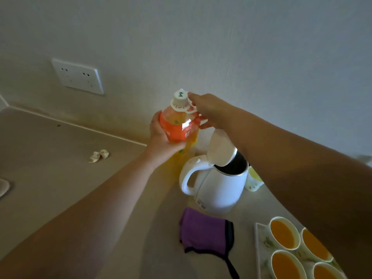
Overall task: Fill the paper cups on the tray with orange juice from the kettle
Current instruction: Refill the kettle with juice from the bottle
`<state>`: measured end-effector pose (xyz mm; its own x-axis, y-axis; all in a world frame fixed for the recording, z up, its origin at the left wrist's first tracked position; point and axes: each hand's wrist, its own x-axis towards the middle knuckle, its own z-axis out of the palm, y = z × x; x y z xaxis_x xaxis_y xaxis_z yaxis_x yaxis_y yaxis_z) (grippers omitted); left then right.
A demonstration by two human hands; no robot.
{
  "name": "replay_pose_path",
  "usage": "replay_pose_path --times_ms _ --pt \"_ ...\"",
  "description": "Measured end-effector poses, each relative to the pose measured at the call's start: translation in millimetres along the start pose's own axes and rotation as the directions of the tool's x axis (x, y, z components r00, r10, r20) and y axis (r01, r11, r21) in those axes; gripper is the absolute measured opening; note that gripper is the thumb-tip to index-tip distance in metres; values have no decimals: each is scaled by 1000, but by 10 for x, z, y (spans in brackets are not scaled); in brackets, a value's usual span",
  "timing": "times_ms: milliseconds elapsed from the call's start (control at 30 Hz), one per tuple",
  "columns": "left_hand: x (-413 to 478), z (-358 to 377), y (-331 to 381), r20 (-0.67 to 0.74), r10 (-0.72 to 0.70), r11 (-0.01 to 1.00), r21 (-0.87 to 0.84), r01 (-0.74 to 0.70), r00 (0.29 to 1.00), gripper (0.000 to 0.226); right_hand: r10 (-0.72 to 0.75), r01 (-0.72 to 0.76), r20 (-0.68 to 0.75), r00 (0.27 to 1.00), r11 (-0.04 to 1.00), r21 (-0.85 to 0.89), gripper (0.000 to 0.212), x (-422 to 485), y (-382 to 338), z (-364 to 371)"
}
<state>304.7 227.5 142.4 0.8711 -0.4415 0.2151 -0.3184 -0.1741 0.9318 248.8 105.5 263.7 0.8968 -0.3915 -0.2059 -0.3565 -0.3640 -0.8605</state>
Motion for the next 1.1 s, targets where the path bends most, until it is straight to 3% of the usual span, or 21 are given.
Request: replay_pose_path --times_ms 133,300,600,767,833,900,967,1033,1100 --pt "106 194 -178 67 4 1000 -30 -2 998 109 47 -53 -57 997 991 -124 46 250 105 -52" --pt "227 308 -201 -22 39 999 33 -38 999 99 78 -86 -48 996 979 -184 55 391 187 -183" --pt "275 478 -134 -129 -25 993 109 39 991 99 37 -47 -42 998 964 -261 54 382 237 -286" --pt "193 406 -114 -88 -77 996 45 81 993 109 -41 19 -49 998 920 -391 51 191 206 -305" --pt "95 323 -100 -93 -116 989 83 124 989 97 -142 84 -111 984 907 -413 46 78 244 -325" --pt "-76 258 -73 -121 -135 981 123 149 983 65 -246 141 -210 946 899 -414 39 -74 383 -369" --pt "-274 257 -29 -28 -159 980 119 161 987 40 -400 232 -250 882 829 -510 36 -260 581 -374" --pt "-455 286 -3 148 -154 981 145 132 977 43 -478 275 -204 854 749 -603 38 -445 798 -322" --pt "-545 355 -3 279 -139 983 157 97 950 43 -460 239 -160 874 691 -683 48 -590 995 -278"
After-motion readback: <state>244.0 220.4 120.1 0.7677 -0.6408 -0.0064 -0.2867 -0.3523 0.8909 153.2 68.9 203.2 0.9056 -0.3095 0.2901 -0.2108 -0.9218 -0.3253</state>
